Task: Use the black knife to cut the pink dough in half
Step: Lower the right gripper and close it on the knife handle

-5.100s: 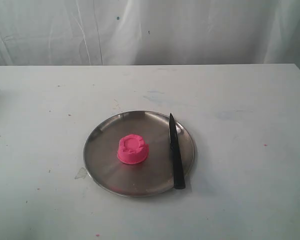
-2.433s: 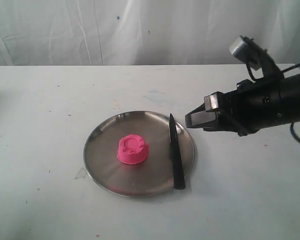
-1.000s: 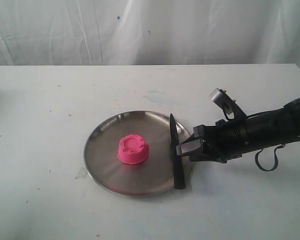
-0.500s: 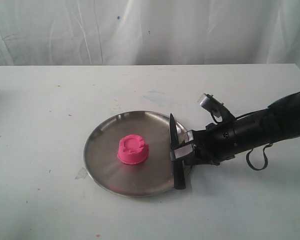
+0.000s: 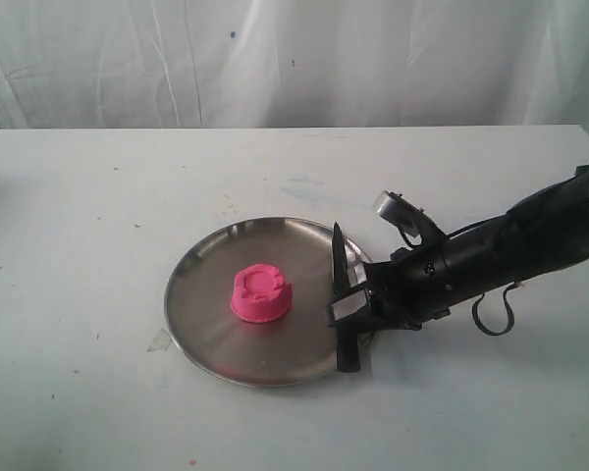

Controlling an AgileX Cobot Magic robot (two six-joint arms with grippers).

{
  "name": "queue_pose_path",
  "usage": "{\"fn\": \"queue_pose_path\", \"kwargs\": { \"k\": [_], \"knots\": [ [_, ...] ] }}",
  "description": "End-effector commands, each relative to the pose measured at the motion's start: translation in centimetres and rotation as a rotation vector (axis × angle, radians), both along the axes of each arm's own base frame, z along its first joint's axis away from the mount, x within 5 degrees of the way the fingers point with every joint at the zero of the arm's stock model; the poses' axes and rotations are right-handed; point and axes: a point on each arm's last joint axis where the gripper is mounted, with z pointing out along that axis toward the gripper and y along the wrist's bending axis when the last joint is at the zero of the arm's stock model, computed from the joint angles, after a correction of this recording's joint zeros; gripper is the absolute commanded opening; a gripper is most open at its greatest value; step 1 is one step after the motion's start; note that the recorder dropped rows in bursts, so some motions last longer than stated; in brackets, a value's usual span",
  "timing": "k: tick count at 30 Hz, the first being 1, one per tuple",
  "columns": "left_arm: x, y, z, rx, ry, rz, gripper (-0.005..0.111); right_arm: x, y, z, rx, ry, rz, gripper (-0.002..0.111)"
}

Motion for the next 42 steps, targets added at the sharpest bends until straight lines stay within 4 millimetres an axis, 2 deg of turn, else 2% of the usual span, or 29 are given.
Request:
{"fn": "queue_pose_path", "kwargs": {
  "k": [1, 8, 16, 20, 34, 42],
  "knots": [
    [0.0, 0.0, 0.0, -0.006, 0.002, 0.002, 0.0, -0.1, 0.0, -0.5, -0.051, 0.01, 0.015, 0.049],
    [0.0, 0.0, 0.0, -0.006, 0.002, 0.002, 0.0, 0.1, -0.3, -0.9, -0.092, 0.043, -0.054, 0.049],
    [0.0, 0.0, 0.0, -0.006, 0.002, 0.002, 0.0, 0.0, -0.4, -2.4, -0.104, 0.103, -0.074, 0.049],
    [0.0, 0.0, 0.0, -0.006, 0.002, 0.002, 0.0, 0.0, -0.4, -2.6, -0.107, 0.108, -0.079, 0.049],
    [0.0, 0.0, 0.0, -0.006, 0.002, 0.002, 0.0, 0.0, -0.4, -2.6, -0.111, 0.109, -0.076, 0.024],
    [0.0, 0.0, 0.0, -0.006, 0.002, 0.002, 0.0, 0.1, -0.4, -2.5, -0.11, 0.101, -0.072, 0.021]
  ]
}}
